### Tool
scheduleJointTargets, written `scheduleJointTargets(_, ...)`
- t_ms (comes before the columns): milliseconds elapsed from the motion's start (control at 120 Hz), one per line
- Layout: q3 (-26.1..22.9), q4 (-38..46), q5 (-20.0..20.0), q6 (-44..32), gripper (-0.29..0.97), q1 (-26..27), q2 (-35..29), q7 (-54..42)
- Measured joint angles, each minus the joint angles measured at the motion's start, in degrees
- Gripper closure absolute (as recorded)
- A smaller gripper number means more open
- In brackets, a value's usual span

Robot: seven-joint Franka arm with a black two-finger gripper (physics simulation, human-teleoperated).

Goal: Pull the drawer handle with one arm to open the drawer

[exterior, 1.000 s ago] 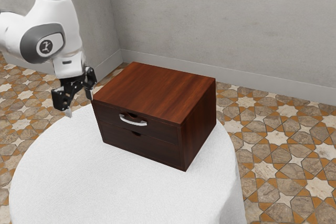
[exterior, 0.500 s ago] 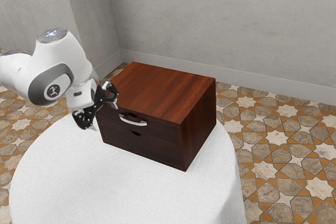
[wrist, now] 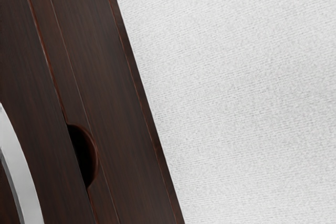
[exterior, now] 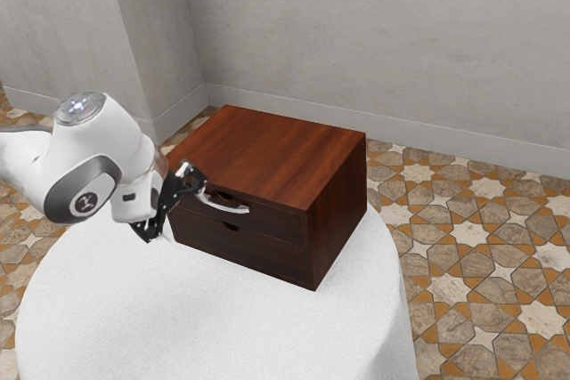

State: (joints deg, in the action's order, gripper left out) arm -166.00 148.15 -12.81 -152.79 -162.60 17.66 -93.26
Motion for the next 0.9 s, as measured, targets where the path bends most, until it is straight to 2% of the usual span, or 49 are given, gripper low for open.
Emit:
scheduleJointTargets(158,0.0,-1.4,-3.4,-2.7,0.00,0.0,-0.4,-0.2)
scheduleJointTargets(283,0.0,-1.7,-12.0,-3.2,0.00,-0.3,-1.5,2.5)
scheduleJointTargets(400,0.0,-2.6,-15.9,-3.7,0.00,-0.3,-4.3,5.0)
scheduleJointTargets(767,0.0,-4.0,-18.3,-5.8,-0.01,-0.6,-8.1,10.5)
scheduleJointTargets(900,0.0,-4.0,-18.6,-7.3,-0.14,-0.7,-9.9,11.7)
